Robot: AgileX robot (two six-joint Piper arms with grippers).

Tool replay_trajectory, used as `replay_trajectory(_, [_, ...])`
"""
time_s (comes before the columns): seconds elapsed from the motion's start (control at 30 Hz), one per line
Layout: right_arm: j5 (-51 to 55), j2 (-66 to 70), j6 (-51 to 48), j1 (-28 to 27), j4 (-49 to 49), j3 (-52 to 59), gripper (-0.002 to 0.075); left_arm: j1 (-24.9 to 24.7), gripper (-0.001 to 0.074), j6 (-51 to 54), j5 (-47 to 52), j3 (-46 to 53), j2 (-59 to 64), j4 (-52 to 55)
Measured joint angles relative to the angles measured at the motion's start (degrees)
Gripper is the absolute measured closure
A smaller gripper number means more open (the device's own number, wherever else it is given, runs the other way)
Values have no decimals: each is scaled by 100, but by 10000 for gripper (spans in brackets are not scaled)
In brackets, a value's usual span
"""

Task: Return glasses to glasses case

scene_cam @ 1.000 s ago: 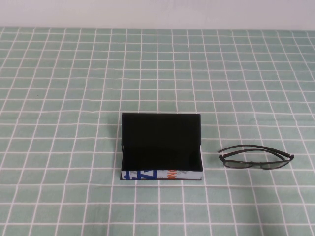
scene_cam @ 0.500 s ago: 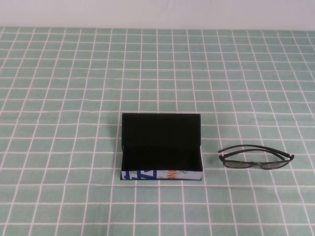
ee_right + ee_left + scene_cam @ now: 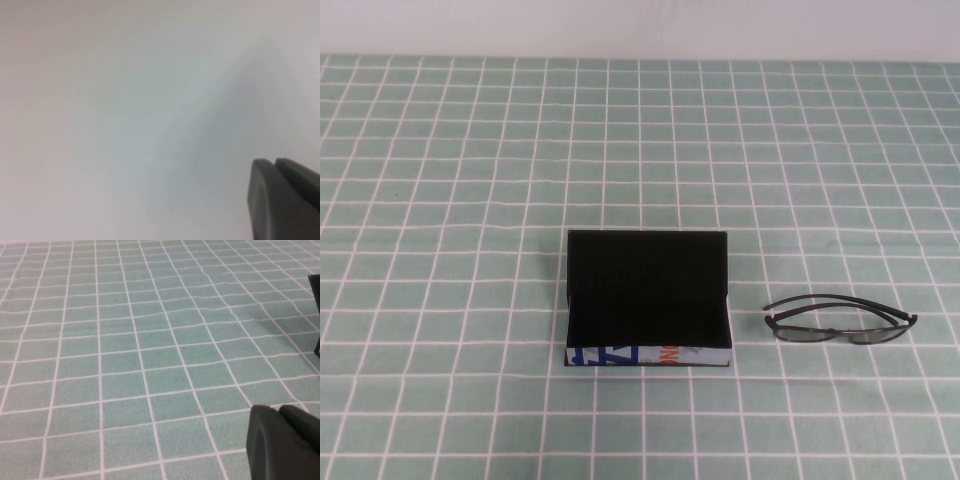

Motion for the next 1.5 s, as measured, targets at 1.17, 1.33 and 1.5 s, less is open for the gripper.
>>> replay_trajectory(1.17, [5114, 5935, -3813, 0, 509, -1564, 737, 0, 737, 0, 0, 0, 0, 0])
replay_trajectory(1.33, [5158, 6457, -4981, 21, 900, -1564, 736, 0, 737, 0, 0, 0, 0, 0])
replay_trajectory(1.5, [5135, 6885, -5684, 174, 948, -1575, 682, 0, 737, 0, 0, 0, 0, 0])
